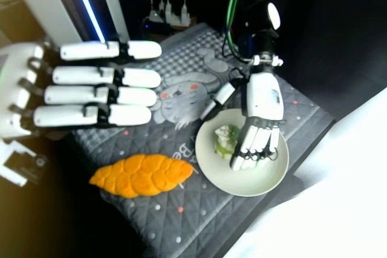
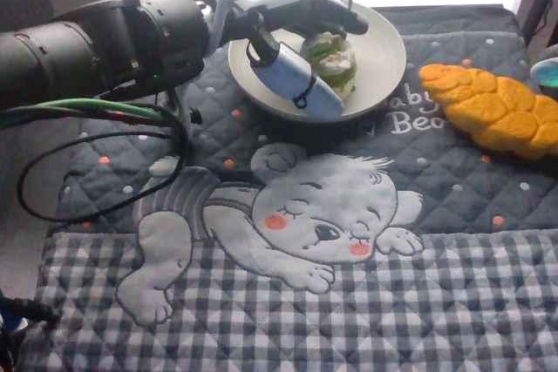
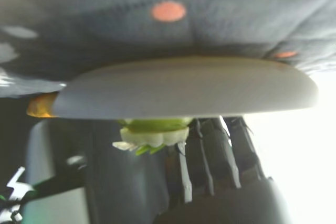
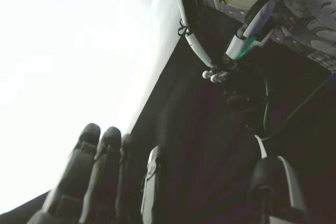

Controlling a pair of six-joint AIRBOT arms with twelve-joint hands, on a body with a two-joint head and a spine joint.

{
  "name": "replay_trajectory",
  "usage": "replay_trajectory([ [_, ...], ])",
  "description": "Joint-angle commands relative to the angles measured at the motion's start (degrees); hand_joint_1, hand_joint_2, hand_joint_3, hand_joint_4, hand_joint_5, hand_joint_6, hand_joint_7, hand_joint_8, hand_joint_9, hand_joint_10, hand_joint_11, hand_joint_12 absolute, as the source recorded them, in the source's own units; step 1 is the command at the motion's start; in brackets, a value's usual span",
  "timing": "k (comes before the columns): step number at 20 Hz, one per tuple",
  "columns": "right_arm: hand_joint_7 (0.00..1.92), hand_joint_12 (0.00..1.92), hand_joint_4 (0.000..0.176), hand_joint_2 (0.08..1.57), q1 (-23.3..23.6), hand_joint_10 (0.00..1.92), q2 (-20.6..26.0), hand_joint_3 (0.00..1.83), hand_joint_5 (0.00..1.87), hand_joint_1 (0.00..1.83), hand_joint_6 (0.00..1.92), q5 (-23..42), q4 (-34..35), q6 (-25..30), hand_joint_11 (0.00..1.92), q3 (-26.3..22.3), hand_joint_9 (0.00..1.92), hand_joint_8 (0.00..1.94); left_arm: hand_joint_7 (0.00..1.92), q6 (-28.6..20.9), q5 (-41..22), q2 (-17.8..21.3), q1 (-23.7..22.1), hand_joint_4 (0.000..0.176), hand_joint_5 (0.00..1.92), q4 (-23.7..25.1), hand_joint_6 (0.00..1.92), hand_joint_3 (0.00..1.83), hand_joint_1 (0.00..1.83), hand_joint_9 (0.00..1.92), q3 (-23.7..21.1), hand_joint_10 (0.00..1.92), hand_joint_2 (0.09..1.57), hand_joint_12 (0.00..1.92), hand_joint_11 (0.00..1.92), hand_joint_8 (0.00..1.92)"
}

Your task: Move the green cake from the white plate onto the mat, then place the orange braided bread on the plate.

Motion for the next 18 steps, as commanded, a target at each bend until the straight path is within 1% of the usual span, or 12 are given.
replay_trajectory([
  [1,0.19,0.09,0.169,0.88,0.4,0.01,0.5,0.01,0.22,0.6,0.0,6.8,2.4,0.1,0.14,0.3,0.17,0.0,0.8,-0.4,-3.4,0.1,0.0,0.041,0.86,-1.3,1.11,0.0,1.17,0.85,0.5,0.11,1.18,1.32,0.26,1.2],
  [2,0.19,0.09,0.169,0.88,0.4,0.01,0.5,0.01,0.22,0.6,0.0,6.8,2.3,0.1,0.14,0.3,0.17,0.0,0.8,-0.8,-3.6,0.1,0.1,0.041,0.86,-1.4,1.11,0.0,1.17,0.85,0.6,0.11,1.18,1.32,0.26,1.2],
  [3,0.19,0.09,0.161,0.87,0.4,0.01,0.5,0.0,0.22,0.6,0.0,6.8,2.3,0.1,0.15,0.3,0.17,0.01,0.76,-1.0,-4.0,0.1,0.2,0.0,0.86,-1.8,1.25,0.0,1.29,0.65,0.8,1.28,1.22,1.44,0.28,1.25],
  [4,0.2,0.09,0.171,0.86,0.4,0.01,0.5,0.0,0.23,0.6,0.0,6.8,2.3,0.1,0.14,0.3,0.18,0.01,0.71,-1.1,-4.1,0.2,0.2,0.0,0.8,-1.9,1.35,0.0,1.31,0.57,0.9,1.52,1.24,1.42,0.28,1.28],
  [7,0.2,0.09,0.167,0.86,0.4,0.01,0.5,0.0,0.24,0.6,0.01,6.8,2.1,0.1,0.14,0.3,0.19,0.0,0.71,-1.3,-5.0,0.2,0.2,0.0,0.78,-2.6,1.39,0.0,1.32,0.6,1.2,1.55,1.25,1.38,0.3,1.26],
  [8,0.2,0.09,0.176,0.85,0.4,0.01,0.4,0.0,0.26,0.61,0.01,6.8,2.1,0.1,0.14,0.3,0.2,0.0,0.74,-1.3,-5.6,0.5,0.2,0.0,0.81,-3.4,1.35,0.0,1.32,0.62,1.2,1.5,1.23,1.29,0.34,1.21],
  [13,0.22,0.1,0.176,0.86,0.4,0.01,0.4,0.0,0.28,0.63,0.01,6.8,2.0,0.1,0.17,0.2,0.22,0.01,0.88,-1.3,-11.6,3.1,0.7,0.0,0.93,-9.7,1.21,0.0,1.35,0.68,-0.1,1.38,1.17,1.19,0.34,1.05],
  [14,0.22,0.11,0.176,0.86,0.4,0.01,0.4,0.0,0.3,0.62,0.01,6.8,2.0,0.1,0.19,0.2,0.24,0.01,0.94,-1.5,-14.3,4.2,1.1,0.009,1.03,-12.0,0.93,0.0,1.22,0.86,-0.7,0.59,1.12,1.21,0.47,1.02],
  [15,0.23,0.11,0.176,0.86,0.4,0.02,0.4,0.0,0.3,0.61,0.01,6.8,1.9,0.1,0.19,0.2,0.24,0.01,0.97,-2.2,-16.5,5.7,1.2,0.035,1.04,-12.8,0.89,0.0,1.22,0.94,-1.7,0.38,1.1,1.11,0.51,1.0],
  [16,0.23,0.11,0.176,0.86,0.4,0.02,0.5,0.0,0.3,0.61,0.01,6.8,1.9,0.1,0.19,0.1,0.24,0.01,0.97,-2.3,-17.9,7.3,1.1,0.035,1.04,-13.1,0.89,0.0,1.22,0.94,-3.0,0.38,1.1,1.11,0.51,1.0],
  [17,0.22,0.11,0.176,0.85,0.4,0.01,0.7,0.0,0.3,0.6,0.01,6.8,1.9,0.1,0.19,-0.1,0.23,0.0,1.03,-2.3,-19.4,9.0,1.1,0.038,1.08,-13.2,0.78,0.0,1.23,1.06,-4.7,0.13,1.08,1.06,0.5,0.94],
  [18,0.22,0.11,0.176,0.85,0.4,0.01,0.8,0.0,0.3,0.6,0.01,6.8,1.9,0.1,0.19,-0.2,0.23,0.0,1.03,-2.3,-20.6,10.5,1.0,0.038,1.08,-13.5,0.78,0.0,1.23,1.06,-6.1,0.13,1.08,1.06,0.5,0.94],
])
